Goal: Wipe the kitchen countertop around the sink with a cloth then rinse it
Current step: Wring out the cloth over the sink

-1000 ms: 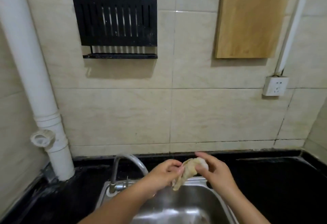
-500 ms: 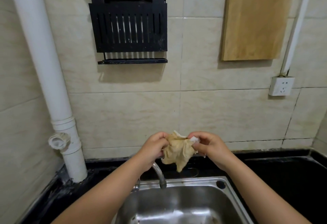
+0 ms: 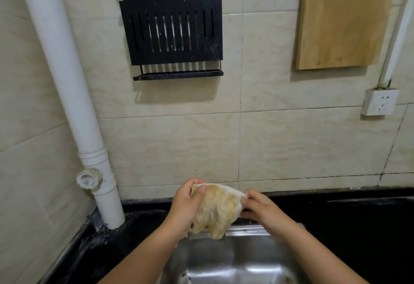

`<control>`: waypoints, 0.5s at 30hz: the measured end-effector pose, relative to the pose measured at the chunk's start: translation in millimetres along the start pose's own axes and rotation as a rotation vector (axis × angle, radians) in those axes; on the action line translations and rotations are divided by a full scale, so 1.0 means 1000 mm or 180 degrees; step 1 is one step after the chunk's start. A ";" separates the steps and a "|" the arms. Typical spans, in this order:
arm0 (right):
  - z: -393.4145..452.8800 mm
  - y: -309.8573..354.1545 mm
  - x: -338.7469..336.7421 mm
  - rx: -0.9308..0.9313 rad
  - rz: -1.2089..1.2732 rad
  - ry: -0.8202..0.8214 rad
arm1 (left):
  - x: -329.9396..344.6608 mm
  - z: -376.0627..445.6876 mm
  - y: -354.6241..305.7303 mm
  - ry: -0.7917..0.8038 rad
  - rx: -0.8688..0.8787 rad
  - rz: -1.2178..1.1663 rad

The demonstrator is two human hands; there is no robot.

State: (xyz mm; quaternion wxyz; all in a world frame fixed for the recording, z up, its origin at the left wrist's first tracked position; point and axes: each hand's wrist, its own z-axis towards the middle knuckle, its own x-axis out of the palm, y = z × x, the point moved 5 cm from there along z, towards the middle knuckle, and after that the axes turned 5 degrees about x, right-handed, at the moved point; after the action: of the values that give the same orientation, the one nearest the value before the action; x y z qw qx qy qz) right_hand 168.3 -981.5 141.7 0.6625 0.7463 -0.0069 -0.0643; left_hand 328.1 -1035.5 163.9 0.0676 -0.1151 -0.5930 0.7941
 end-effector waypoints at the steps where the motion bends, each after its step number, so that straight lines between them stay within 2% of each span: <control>1: 0.003 0.000 0.003 0.0045 0.0356 -0.0066 | -0.002 0.001 -0.002 -0.0059 0.0189 0.0278; 4: 0.013 0.002 0.013 0.0141 0.0902 -0.0408 | -0.004 0.002 -0.008 -0.0316 0.0654 0.0796; 6: 0.019 0.003 0.017 0.0212 0.1087 -0.0534 | -0.004 0.007 -0.008 -0.0563 0.0624 0.0793; 8: 0.025 0.005 0.023 0.0208 0.1122 -0.0325 | -0.005 0.013 -0.010 -0.0752 0.0452 0.0661; 11: 0.034 0.009 0.022 -0.0060 0.0373 -0.0191 | -0.003 0.022 -0.014 -0.0656 0.0320 0.0618; 15: 0.039 0.026 0.005 -0.0527 -0.0839 -0.0615 | -0.008 0.031 -0.012 -0.0091 0.0027 0.0631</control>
State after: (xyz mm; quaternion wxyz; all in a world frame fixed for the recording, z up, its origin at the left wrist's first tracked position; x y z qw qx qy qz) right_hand 171.5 -1023.9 163.0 0.7038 0.6740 0.0327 -0.2222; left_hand 326.9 -1062.8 185.0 -0.0193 -0.1615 -0.5763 0.8009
